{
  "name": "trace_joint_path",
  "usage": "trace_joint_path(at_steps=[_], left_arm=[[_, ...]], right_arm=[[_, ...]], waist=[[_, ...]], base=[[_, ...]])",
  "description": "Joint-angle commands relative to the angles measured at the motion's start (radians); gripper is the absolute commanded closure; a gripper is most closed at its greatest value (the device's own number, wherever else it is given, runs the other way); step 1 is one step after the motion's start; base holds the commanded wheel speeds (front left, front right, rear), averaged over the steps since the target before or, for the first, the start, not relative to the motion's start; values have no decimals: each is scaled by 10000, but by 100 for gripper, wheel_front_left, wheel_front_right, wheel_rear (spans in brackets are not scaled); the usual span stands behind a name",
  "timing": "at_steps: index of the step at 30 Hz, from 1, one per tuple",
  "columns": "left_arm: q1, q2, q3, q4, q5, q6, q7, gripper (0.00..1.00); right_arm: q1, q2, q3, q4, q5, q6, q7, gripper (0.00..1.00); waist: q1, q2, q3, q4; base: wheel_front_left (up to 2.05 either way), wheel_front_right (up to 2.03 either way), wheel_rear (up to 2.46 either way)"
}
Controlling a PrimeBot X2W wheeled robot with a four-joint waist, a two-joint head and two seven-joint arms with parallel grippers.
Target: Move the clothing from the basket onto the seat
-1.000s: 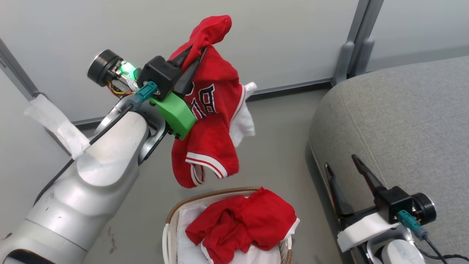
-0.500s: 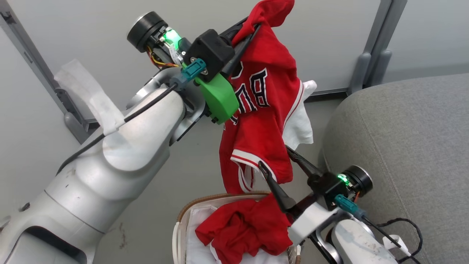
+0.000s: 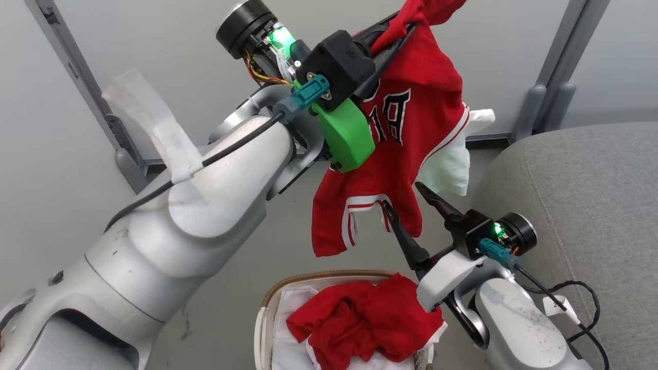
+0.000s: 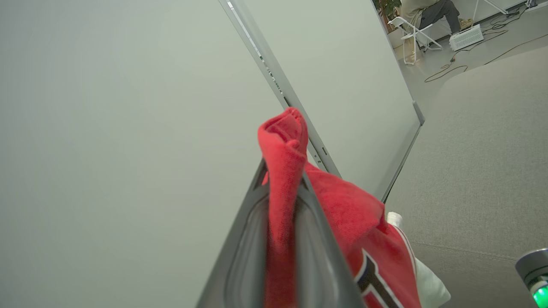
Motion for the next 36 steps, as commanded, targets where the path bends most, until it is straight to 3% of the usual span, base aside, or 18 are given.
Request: trace_joint_path(at_steps=[1,4,5,6,7,10,22,23,25,26,33,36], left_arm=[[-120,-82,0,-89,-138,56,-52,100],[1,-124,-32,-186,-206,62,-78,100],[64,-127,-44,-209,-237,66,-84,100],[116,-122,-56,-220,-245,72,-88,100],[165,-93,-60,-233,-268,81,-95,100],[273,21,-42,-212,-307,120,-117,100],[1131,552,217,143,-752,314,-738,97],[1283,606,253,230,-811,317,-859,89],[1573,659,331,324,-875,336,-1146,26],[1742,660,366,370,-930,334,-1261,0],[3292,706,752,653,-836,568,-1665,0],[4143,478,1267,440,-847,619,-1670,0]], right_arm=[[-168,-46,-12,126,151,-10,-46,0],[-416,-43,141,432,294,-10,-46,0],[-514,-43,199,546,358,-10,-46,7],[-592,-44,240,616,400,-10,-46,49],[-663,-46,271,683,449,-10,-46,66],[-776,-44,299,749,548,-10,-46,100],[-521,-44,-198,-83,811,-10,-47,100],[-516,-48,-276,-191,810,-10,-46,100],[-481,-46,-434,-396,838,-10,-46,100],[-453,-43,-503,-495,854,-10,-47,100],[-266,-45,-1160,-1147,727,-10,-46,100],[-133,-43,-1471,-1437,704,-10,-49,100]], waist=[[1,0,8,50],[1,0,19,103],[1,0,23,116],[1,0,30,124],[1,0,41,127],[1,0,75,113],[1,0,236,-141],[1,0,252,-161],[1,0,281,-190],[1,0,295,-200],[1,0,410,-266],[1,0,483,-269]], base=[[0,0,0],[0,0,0],[0,0,0],[0,0,0],[0,0,0],[0,0,0],[0,0,0],[0,0,0],[0,0,0],[0,0,0],[0,0,0],[0,0,0]])
